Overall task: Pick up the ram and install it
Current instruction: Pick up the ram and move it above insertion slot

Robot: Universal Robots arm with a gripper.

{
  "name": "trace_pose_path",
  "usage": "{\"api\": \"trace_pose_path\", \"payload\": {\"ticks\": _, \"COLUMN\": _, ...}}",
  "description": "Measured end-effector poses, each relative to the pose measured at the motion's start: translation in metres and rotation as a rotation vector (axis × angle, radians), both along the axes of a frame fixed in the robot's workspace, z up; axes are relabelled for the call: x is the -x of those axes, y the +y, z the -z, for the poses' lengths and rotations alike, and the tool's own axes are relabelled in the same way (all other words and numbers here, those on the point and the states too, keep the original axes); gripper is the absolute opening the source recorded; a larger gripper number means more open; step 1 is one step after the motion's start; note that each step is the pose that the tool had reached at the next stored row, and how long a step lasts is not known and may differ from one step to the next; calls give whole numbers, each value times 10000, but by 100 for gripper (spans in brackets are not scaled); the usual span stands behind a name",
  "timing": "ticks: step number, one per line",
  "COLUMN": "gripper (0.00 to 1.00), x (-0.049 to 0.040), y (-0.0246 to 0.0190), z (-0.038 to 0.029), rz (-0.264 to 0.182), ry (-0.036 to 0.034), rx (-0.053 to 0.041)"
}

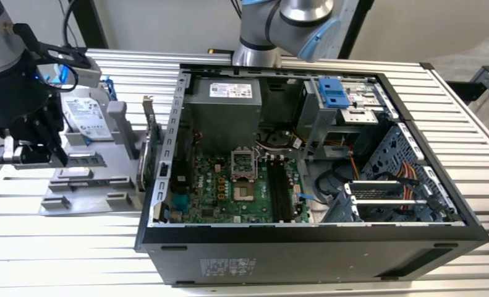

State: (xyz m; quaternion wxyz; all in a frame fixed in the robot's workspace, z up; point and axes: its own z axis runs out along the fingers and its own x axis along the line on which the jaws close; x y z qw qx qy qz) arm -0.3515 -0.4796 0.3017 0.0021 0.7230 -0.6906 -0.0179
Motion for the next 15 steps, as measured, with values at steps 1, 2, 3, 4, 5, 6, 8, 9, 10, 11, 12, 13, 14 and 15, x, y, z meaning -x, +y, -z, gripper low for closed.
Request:
{"api": "trace_pose_path", "payload": {"ticks": 1, "gripper": 0, "x": 0, "y": 0, "z": -6, "rz": 1, "ry": 0, "rx": 0}}
{"api": "trace_pose_path", "payload": {"ticks": 2, "gripper": 0, "x": 0, "y": 0, "z": -11, "rz": 0, "ry": 0, "rx": 0}}
{"api": "trace_pose_path", "payload": {"ticks": 3, "gripper": 0, "x": 1, "y": 0, "z": -17, "rz": 1, "ry": 0, "rx": 0}}
{"api": "trace_pose_path", "payload": {"ticks": 4, "gripper": 0, "x": 1, "y": 0, "z": -22, "rz": 0, "ry": 0, "rx": 0}}
{"api": "trace_pose_path", "payload": {"ticks": 5, "gripper": 0, "x": 1, "y": 0, "z": -27, "rz": 0, "ry": 0, "rx": 0}}
{"api": "trace_pose_path", "payload": {"ticks": 6, "gripper": 0, "x": 1, "y": 0, "z": -32, "rz": 1, "ry": 0, "rx": 0}}
{"api": "trace_pose_path", "payload": {"ticks": 8, "gripper": 0, "x": 1, "y": 0, "z": -41, "rz": 0, "ry": 0, "rx": 0}}
{"api": "trace_pose_path", "payload": {"ticks": 9, "gripper": 0, "x": 2, "y": 0, "z": -46, "rz": 0, "ry": -1, "rx": 0}}
{"api": "trace_pose_path", "payload": {"ticks": 10, "gripper": 0, "x": 2, "y": 0, "z": -51, "rz": 1, "ry": 0, "rx": 0}}
{"api": "trace_pose_path", "payload": {"ticks": 11, "gripper": 0, "x": 2, "y": 0, "z": -55, "rz": 1, "ry": 0, "rx": 0}}
{"api": "trace_pose_path", "payload": {"ticks": 12, "gripper": 0, "x": 3, "y": 0, "z": -59, "rz": 0, "ry": 0, "rx": 0}}
{"api": "trace_pose_path", "payload": {"ticks": 13, "gripper": 0, "x": 3, "y": 0, "z": -63, "rz": 1, "ry": 0, "rx": 0}}
{"api": "trace_pose_path", "payload": {"ticks": 14, "gripper": 0, "x": 3, "y": 0, "z": -67, "rz": 0, "ry": 0, "rx": 0}}
{"api": "trace_pose_path", "payload": {"ticks": 15, "gripper": 0, "x": 3, "y": 0, "z": -71, "rz": 0, "ry": 0, "rx": 0}}
